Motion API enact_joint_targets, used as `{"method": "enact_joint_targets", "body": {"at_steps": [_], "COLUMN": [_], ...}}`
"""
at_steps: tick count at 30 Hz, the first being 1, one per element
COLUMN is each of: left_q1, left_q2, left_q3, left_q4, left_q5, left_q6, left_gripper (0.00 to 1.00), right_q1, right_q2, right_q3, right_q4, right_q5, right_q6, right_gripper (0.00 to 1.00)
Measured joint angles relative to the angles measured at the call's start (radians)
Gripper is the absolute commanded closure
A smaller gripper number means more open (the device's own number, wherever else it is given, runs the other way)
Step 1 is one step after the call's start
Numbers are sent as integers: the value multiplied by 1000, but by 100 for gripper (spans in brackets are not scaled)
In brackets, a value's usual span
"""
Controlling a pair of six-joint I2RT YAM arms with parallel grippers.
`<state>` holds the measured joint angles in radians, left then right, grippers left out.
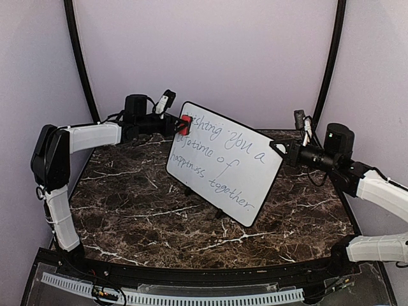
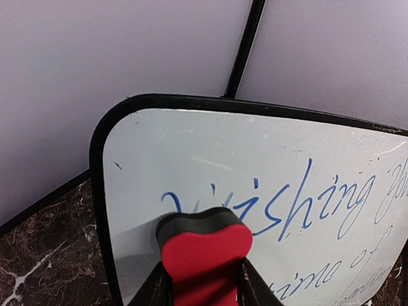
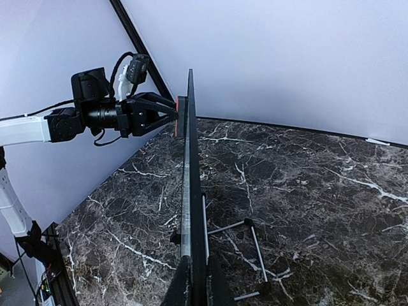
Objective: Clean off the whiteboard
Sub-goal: Erase the center of the whiteboard.
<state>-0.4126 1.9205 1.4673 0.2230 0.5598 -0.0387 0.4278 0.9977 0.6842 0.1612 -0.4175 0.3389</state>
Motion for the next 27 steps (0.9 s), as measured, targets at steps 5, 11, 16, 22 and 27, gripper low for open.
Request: {"method": "enact_joint_targets", "body": {"at_steps": [5,11,16,22,27], "left_q1": [0,2,16,40,48], "left_q2": [13,30,52,66,72], "left_q3": [56,147,199,208,208], "left_q4": [-2,-47,-110,-201,-249], "left_q5": [25,54,77,88,89], "left_q6": [1,0,-1,2,8], "left_gripper": [67,68,68,68,68], "right_q1": [6,12,12,12,13], "right_q2": [0,0,0,0,0], "right_q3": [0,0,0,0,0], "right_q4": [3,6,6,3,1], "right_q5": [0,0,0,0,3], "right_q6": [-6,-16,-15,-8,-4], "right_gripper": [100,100,100,100,100]}}
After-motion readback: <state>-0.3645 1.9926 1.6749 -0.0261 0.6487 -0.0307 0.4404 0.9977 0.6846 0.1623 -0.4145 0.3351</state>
